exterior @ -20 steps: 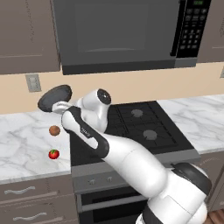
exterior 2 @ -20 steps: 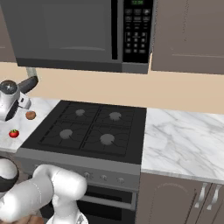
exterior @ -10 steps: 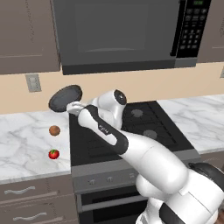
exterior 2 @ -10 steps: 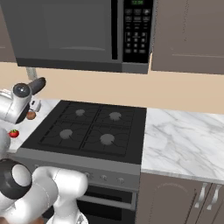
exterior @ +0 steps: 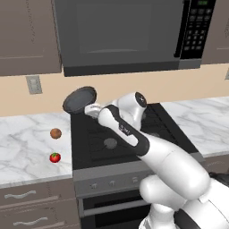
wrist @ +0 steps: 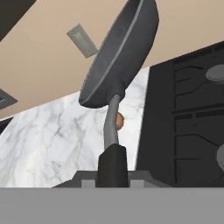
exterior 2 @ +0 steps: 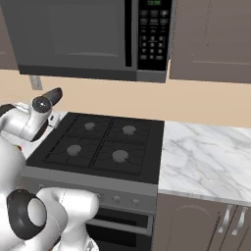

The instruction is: Place the pan on the front left burner on the stove. Then place the tomato and the onion in the pan and turn on the front left burner.

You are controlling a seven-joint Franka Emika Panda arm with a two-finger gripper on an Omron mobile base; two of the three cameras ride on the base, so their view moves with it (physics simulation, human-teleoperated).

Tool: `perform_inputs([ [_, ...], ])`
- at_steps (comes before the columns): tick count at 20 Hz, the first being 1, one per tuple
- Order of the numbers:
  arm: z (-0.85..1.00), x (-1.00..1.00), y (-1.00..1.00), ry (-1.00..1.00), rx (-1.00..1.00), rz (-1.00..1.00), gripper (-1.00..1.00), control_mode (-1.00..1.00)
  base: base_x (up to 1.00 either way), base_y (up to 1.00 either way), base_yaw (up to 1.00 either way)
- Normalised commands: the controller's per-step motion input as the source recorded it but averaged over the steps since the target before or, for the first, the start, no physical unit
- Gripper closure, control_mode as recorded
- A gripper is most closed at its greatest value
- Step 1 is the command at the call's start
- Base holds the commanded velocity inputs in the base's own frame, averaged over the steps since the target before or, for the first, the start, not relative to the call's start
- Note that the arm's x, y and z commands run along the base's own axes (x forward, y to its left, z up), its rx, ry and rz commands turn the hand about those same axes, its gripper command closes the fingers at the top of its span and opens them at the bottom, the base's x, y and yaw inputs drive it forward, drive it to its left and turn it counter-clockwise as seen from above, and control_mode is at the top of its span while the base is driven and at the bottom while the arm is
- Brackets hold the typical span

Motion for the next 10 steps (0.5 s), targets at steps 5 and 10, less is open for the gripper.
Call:
perform_inputs([
  [5, 0.0, 0.0, -0.53, 0.0, 0.0, 0.0, 1.0, -1.0, 0.0, 0.0, 0.0],
  [10, 0.0, 0.0, -0.57, 0.0, 0.0, 0.0, 1.0, -1.0, 0.0, 0.0, 0.0],
])
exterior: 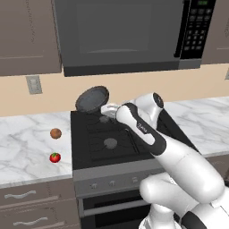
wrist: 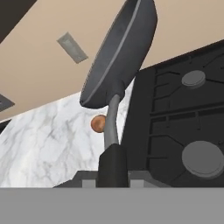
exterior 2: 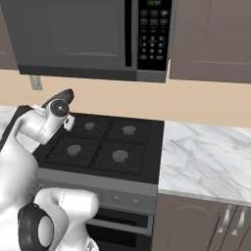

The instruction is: Place the pan on the front left burner on the stove. Then place the tomato and the onion in the pan and turn on the front left burner.

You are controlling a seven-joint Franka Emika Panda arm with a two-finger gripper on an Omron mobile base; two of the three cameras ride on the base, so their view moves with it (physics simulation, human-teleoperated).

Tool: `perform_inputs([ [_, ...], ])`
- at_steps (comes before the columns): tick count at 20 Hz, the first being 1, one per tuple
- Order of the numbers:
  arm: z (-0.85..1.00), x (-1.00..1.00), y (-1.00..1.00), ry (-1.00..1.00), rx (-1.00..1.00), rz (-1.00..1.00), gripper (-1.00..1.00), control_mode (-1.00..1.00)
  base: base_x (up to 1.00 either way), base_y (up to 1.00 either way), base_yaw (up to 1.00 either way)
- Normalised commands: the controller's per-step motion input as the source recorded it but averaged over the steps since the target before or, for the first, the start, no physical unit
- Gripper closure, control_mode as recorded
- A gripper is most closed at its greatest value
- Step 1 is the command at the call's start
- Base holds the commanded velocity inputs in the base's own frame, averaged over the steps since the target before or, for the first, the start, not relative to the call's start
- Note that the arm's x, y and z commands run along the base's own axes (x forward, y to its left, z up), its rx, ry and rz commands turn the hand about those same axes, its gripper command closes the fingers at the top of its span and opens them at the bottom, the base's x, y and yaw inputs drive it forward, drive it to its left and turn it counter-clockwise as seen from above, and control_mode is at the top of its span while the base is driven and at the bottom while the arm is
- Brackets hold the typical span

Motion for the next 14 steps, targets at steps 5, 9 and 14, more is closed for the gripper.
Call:
perform_inputs([
  [5, 0.0, 0.01, -0.5, 0.03, 0.0, 0.0, 1.0, -1.0, 0.0, 0.0, 0.0],
  [9, 0.0, 0.0, -0.17, 0.0, 0.0, 0.0, 1.0, -1.0, 0.0, 0.0, 0.0],
  [14, 0.0, 0.0, -0.06, 0.03, 0.0, 0.0, 1.0, -1.0, 0.0, 0.0, 0.0],
])
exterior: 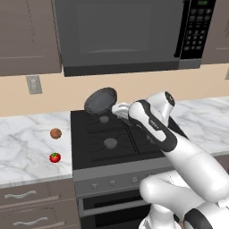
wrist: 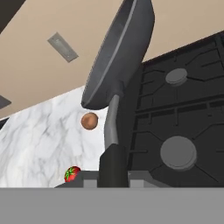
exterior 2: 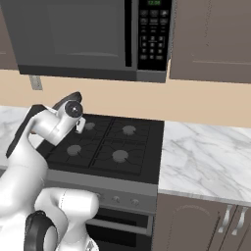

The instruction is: Place the pan on the front left burner on the stove. Then place the tomato and the onion in the pan and turn on the front left burner.

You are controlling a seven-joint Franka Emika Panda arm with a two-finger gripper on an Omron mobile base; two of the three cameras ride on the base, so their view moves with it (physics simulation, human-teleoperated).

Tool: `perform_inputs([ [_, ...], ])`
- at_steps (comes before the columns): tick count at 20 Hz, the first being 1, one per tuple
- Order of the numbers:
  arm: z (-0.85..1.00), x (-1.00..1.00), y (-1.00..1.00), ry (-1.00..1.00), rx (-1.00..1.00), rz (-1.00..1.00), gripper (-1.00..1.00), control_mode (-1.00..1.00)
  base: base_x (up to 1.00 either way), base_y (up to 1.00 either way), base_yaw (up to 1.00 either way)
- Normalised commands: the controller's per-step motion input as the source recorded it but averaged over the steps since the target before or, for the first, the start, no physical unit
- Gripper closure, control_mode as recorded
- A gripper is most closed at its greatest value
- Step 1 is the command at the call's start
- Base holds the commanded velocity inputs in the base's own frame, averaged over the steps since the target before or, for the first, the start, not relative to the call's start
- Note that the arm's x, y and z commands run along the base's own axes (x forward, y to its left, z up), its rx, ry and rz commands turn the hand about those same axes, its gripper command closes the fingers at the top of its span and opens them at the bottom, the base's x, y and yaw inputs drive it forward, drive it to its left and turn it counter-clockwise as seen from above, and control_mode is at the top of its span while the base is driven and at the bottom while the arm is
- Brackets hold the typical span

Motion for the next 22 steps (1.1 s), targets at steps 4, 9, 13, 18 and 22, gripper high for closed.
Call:
perform_inputs([
  [4, -0.08, 0.0, 0.0, 0.09, 0.0, 0.0, 1.0, -1.0, 0.0, 0.0, 0.0],
  [9, -0.14, 0.0, -0.04, 0.16, 0.06, 0.0, 1.0, -1.0, 0.0, 0.0, 0.0],
  [13, -0.08, 0.0, -0.1, 0.2, 0.11, 0.0, 1.0, -1.0, 0.0, 0.0, 0.0],
  [18, -0.01, 0.0, -0.13, 0.13, 0.13, 0.0, 1.0, -1.0, 0.0, 0.0, 0.0],
  [22, -0.01, 0.0, -0.14, 0.1, 0.16, 0.0, 1.0, -1.0, 0.0, 0.0, 0.0],
])
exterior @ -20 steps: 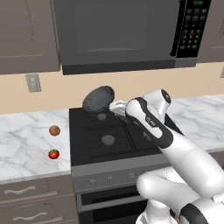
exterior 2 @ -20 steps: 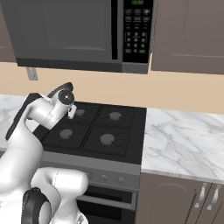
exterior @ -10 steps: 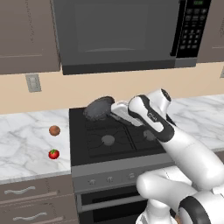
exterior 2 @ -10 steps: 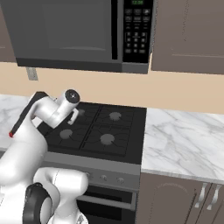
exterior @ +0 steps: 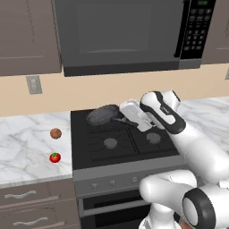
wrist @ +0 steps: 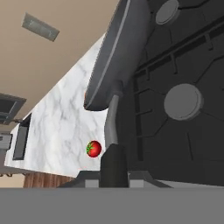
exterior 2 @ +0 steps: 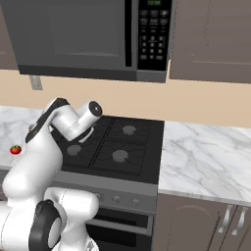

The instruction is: Place the pan on the front left burner on the stove. Then place the tomato and the onion in the pan and turn on the front left burner.

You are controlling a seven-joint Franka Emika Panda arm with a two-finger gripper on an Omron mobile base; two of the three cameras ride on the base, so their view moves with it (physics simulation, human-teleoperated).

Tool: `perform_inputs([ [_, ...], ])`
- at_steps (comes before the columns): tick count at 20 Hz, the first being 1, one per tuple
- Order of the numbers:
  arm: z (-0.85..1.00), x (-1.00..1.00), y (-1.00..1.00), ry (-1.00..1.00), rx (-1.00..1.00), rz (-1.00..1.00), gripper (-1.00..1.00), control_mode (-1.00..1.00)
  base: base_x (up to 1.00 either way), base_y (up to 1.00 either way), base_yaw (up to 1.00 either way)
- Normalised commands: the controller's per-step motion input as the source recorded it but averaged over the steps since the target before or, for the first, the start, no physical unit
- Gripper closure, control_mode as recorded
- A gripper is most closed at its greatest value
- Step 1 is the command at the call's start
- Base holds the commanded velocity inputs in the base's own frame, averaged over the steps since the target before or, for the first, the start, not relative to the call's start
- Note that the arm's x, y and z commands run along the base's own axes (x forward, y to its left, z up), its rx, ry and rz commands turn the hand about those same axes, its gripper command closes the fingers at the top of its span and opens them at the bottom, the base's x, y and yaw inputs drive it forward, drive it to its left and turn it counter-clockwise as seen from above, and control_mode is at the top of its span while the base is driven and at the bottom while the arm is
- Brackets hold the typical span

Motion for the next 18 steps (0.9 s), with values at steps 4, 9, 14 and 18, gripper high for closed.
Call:
perform_inputs([
  [4, -0.01, 0.0, -0.14, 0.03, 0.12, 0.0, 1.0, -1.0, 0.0, 0.0, 0.0],
  [9, -0.14, 0.0, 0.0, 0.01, 0.0, 0.0, 1.0, -1.0, 0.0, 0.0, 0.0],
  [14, -0.2, 0.0, 0.0, 0.03, 0.0, 0.0, 1.0, -1.0, 0.0, 0.0, 0.0],
  [18, -0.21, 0.0, -0.02, 0.02, 0.0, 0.0, 1.0, -1.0, 0.0, 0.0, 0.0],
])
